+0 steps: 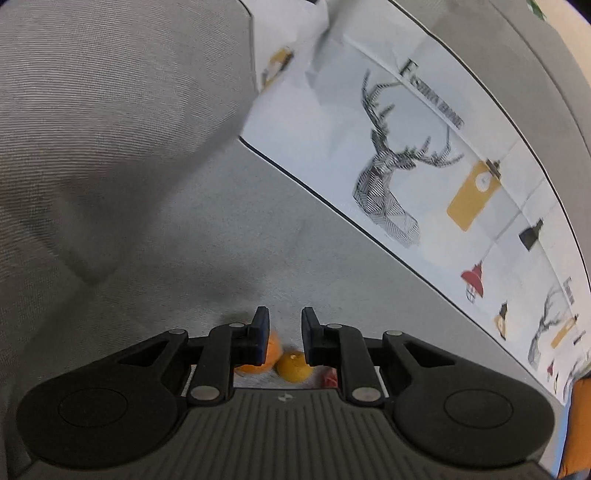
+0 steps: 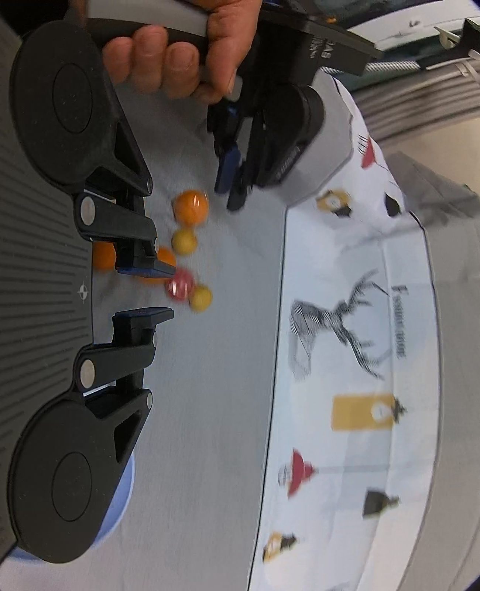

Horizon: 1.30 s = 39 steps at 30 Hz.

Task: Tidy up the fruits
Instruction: 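Grasp a mandarin orange from the pile with the right tool while the left tool grasps a small yellow fruit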

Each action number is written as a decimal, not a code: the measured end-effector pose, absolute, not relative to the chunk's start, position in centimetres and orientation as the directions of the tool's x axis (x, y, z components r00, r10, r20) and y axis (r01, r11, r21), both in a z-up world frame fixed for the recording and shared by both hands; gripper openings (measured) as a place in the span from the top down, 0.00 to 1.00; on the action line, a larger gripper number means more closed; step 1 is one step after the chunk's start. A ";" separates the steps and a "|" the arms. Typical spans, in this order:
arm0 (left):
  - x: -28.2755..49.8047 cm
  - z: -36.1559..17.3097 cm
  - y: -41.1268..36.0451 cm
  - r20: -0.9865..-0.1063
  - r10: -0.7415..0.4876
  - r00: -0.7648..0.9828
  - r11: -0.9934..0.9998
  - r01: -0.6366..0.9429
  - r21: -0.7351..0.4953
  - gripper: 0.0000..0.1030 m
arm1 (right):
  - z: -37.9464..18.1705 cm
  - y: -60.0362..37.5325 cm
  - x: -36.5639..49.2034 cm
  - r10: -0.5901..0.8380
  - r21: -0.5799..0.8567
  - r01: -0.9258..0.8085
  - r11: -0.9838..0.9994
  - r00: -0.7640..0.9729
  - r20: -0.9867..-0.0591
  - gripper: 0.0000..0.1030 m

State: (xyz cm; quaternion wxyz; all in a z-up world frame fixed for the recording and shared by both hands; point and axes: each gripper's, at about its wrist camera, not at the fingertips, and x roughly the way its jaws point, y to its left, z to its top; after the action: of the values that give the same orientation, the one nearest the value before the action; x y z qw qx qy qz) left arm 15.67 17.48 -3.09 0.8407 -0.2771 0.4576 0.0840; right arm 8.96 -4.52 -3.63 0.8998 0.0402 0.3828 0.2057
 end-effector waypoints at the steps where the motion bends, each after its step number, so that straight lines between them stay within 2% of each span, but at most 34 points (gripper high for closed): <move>1: 15.9 -3.1 17.3 -0.818 -0.115 0.564 0.839 -0.386 -0.384 0.81 | -4.0 -4.0 9.4 0.406 0.236 -0.342 0.910 0.614 -0.677 0.77; 3: 16.1 -3.2 16.8 -0.818 -0.106 0.566 0.854 -0.369 -0.366 0.81 | -4.7 -3.1 10.3 0.407 0.244 -0.337 0.909 0.597 -0.691 0.60; 4: 16.2 -3.2 16.5 -0.817 -0.102 0.567 0.863 -0.357 -0.356 0.81 | -5.1 -2.8 10.7 0.403 0.249 -0.328 0.911 0.590 -0.699 0.49; 5: 16.3 -3.2 16.2 -0.817 -0.104 0.567 0.872 -0.343 -0.349 0.81 | -5.5 -2.5 11.2 0.401 0.254 -0.319 0.913 0.585 -0.705 0.47; 9: 16.8 -3.7 14.8 -0.827 -0.138 0.546 0.902 -0.275 -0.332 0.81 | -7.2 -1.3 12.7 0.417 0.276 -0.324 0.905 0.546 -0.727 0.46; 14: 17.2 -4.5 13.6 -0.853 -0.115 0.509 0.934 -0.238 -0.268 0.81 | -9.5 -0.3 13.7 0.403 0.272 -0.316 0.909 0.497 -0.768 0.47; 15: 17.3 -4.7 13.5 -0.862 -0.105 0.496 0.940 -0.233 -0.249 0.81 | -9.7 -0.3 13.7 0.403 0.273 -0.316 0.909 0.491 -0.773 0.49; 18: 17.6 -5.3 12.9 -0.882 -0.089 0.462 0.957 -0.206 -0.204 0.80 | -9.6 0.1 13.4 0.423 0.273 -0.350 0.896 0.487 -0.764 0.67; 23: 17.7 -5.8 11.9 -0.892 -0.071 0.446 0.976 -0.154 -0.155 0.79 | -9.2 -0.5 12.9 0.361 0.222 -0.309 0.925 0.527 -0.770 0.67; 26: 17.8 -6.0 11.2 -0.894 -0.048 0.444 0.986 -0.124 -0.115 0.73 | -9.0 -1.6 12.8 0.330 0.218 -0.261 0.940 0.541 -0.774 0.67; 35: 17.5 -6.5 9.7 -0.890 0.041 0.454 0.999 -0.048 0.021 0.72 | -6.8 -3.6 12.0 0.247 0.154 -0.202 0.967 0.613 -0.751 0.67; 39: 17.2 -6.7 9.3 -0.889 0.071 0.453 0.997 -0.033 0.063 0.73 | -4.1 -4.8 10.8 0.253 0.158 -0.202 0.966 0.649 -0.718 0.67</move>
State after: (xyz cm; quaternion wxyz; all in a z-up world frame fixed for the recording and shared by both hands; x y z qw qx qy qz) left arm 17.20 9.34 -6.74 0.8522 0.0182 0.5221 0.0306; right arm 10.80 -4.83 -4.07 0.9073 0.0319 0.4000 0.1255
